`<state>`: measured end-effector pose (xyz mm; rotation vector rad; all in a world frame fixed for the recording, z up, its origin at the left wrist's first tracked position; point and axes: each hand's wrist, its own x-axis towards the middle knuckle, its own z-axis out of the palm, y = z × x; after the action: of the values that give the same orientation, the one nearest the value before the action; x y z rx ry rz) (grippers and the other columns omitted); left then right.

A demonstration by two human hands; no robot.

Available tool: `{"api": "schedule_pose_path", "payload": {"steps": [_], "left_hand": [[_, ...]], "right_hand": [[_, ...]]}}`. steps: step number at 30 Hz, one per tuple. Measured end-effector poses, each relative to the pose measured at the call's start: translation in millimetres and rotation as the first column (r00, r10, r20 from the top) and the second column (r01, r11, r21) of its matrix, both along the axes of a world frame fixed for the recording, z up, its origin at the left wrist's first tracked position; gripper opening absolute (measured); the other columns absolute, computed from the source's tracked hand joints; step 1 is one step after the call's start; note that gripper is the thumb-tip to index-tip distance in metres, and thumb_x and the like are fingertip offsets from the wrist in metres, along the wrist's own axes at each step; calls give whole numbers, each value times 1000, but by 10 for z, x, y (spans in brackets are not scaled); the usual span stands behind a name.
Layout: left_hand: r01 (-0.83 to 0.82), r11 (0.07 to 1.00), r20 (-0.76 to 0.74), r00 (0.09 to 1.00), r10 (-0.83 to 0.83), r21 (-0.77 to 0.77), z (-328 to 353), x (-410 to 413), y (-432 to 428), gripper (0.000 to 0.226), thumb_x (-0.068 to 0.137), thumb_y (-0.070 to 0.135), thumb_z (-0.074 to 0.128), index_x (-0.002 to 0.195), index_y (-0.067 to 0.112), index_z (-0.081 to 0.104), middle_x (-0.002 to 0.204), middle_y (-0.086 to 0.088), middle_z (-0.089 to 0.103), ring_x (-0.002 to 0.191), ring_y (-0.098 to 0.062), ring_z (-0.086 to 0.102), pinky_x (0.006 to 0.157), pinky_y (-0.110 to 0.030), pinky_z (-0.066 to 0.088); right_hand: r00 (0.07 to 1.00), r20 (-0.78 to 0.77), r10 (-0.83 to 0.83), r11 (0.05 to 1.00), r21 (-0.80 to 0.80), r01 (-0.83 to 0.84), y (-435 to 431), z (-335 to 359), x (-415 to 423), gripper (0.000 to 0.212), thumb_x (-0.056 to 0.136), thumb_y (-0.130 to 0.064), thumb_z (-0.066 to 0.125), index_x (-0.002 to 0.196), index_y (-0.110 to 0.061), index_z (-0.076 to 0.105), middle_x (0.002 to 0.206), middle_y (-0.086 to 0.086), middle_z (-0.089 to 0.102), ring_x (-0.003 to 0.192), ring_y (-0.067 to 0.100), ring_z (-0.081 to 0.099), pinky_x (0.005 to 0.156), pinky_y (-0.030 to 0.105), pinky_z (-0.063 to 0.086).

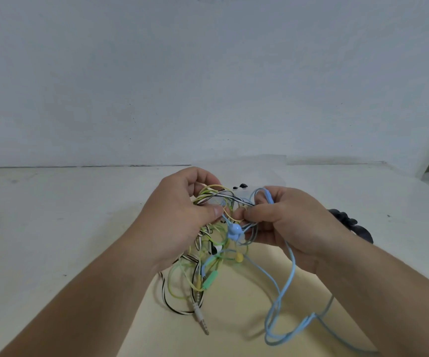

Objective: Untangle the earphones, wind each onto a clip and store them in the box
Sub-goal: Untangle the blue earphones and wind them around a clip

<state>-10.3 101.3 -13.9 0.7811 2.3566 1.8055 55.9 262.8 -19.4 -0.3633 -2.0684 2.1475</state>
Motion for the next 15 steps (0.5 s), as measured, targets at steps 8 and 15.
{"api": "schedule_pose_path", "payload": {"steps": [8,15], "left_hand": [[-25,1000,21,999,26,-14,36,5,-2,34,75,-7,76,89,23,69,91,-6,74,88,-32,70,87,-49,54],[27,999,68,997,-24,-36,58,-36,-66,30,68,-1,81,88,20,72,87,-9,75,75,-28,68,79,-42,53]], "right_hand": [[991,-136,8,1000,8,-7,60,89,31,44,88,12,57,63,-15,34,80,17,72,60,19,63,63,33,55],[989,-149,-11,999,49,18,209,155,42,34,89,-8,67,66,-11,42,75,14,69,71,23,69,67,32,58]]}}
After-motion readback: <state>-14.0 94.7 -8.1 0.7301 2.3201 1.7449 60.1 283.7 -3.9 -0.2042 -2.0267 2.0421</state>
